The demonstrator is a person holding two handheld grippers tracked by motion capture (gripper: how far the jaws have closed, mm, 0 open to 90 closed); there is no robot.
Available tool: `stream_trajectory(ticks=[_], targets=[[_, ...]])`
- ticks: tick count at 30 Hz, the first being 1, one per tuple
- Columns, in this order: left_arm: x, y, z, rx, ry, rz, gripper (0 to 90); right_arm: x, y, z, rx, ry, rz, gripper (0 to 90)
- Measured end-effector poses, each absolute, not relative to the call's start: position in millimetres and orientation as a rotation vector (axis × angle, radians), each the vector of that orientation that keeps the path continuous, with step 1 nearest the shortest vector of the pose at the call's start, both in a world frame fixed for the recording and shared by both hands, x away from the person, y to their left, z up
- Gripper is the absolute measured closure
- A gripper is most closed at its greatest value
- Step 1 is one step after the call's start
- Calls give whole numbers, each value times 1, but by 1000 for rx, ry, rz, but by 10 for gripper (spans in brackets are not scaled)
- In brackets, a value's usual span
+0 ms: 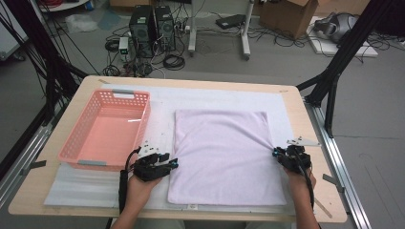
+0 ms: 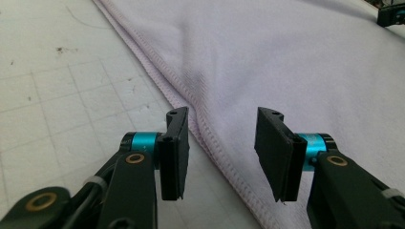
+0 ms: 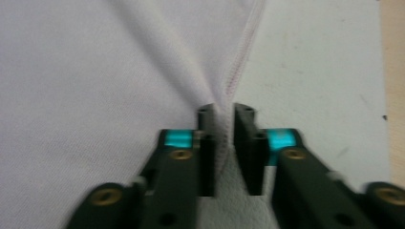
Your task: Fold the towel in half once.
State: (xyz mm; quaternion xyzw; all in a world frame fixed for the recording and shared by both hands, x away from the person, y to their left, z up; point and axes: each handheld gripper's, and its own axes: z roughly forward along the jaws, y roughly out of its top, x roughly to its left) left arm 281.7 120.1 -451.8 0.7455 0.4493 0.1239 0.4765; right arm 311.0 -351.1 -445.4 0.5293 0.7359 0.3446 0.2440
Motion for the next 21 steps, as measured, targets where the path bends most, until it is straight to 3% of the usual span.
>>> stream_trajectory(ticks=[11, 21], targets=[[260, 126, -452, 1831, 1093, 235, 560, 244, -369, -441, 1379, 2080, 1104, 638], [230, 125, -454, 1843, 1085, 169, 500, 195, -365, -439, 1371, 2137, 1169, 576]])
